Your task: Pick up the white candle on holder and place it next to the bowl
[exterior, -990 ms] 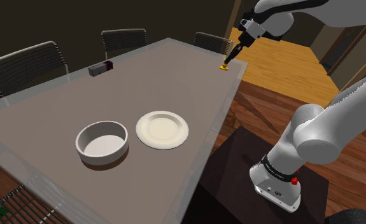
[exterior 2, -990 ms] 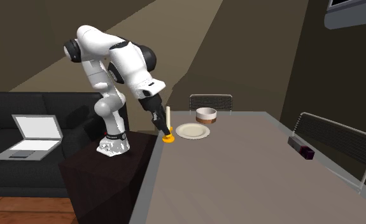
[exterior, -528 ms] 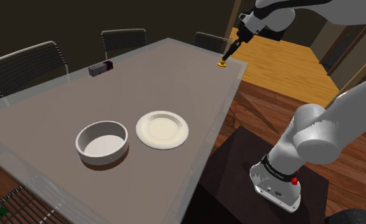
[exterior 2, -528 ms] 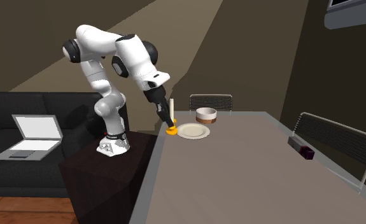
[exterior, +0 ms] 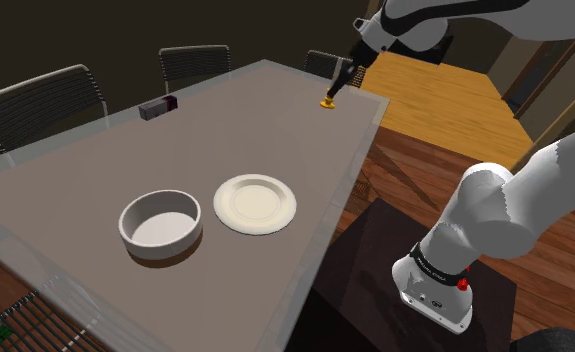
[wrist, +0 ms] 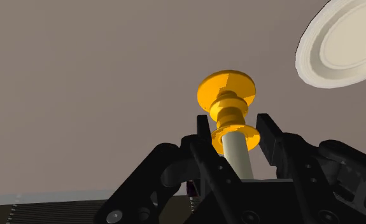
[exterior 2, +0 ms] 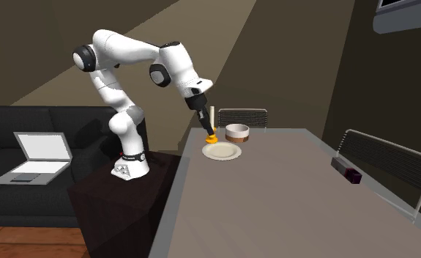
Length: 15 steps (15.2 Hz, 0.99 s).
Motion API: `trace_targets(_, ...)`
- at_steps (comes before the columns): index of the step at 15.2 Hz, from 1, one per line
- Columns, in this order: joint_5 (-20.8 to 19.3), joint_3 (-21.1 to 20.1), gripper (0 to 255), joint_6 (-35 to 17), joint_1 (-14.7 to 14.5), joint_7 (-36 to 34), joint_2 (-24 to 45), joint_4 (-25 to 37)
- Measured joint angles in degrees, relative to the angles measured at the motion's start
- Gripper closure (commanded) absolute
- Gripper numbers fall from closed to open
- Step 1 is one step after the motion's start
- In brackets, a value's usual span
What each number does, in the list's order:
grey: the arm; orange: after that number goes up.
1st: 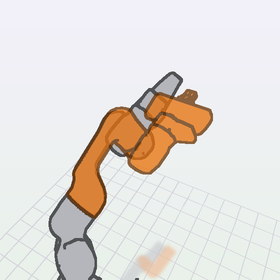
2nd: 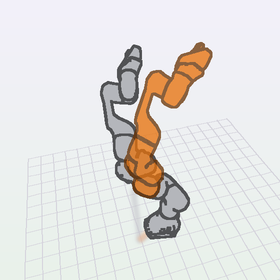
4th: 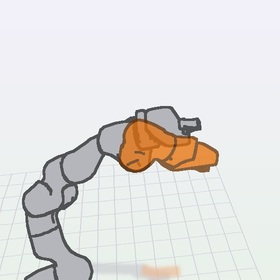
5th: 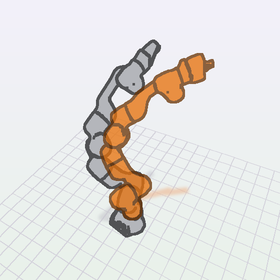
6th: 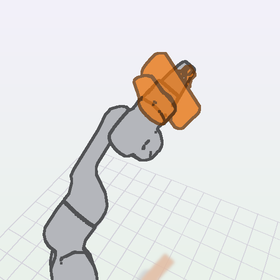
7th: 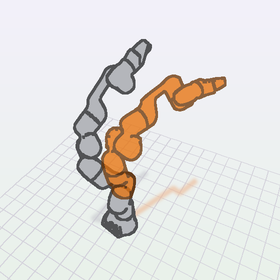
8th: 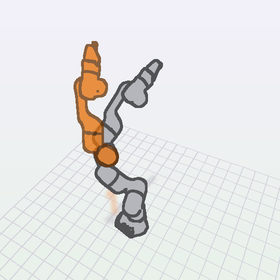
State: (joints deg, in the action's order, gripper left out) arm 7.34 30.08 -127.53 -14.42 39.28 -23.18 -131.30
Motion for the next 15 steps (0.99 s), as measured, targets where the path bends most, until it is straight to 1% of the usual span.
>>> trace_targets(6, 0.7, -5.9, 255, -3.3, -2.6, -7.7, 1.8, -0.4)
trace_targets(10, 0.5, -10.8, 255, -5.0, -4.4, -14.1, 2.6, -0.4)
trace_targets(15, 0.7, -15.4, 255, -7.0, -6.7, -20.7, 6.4, 2.1)
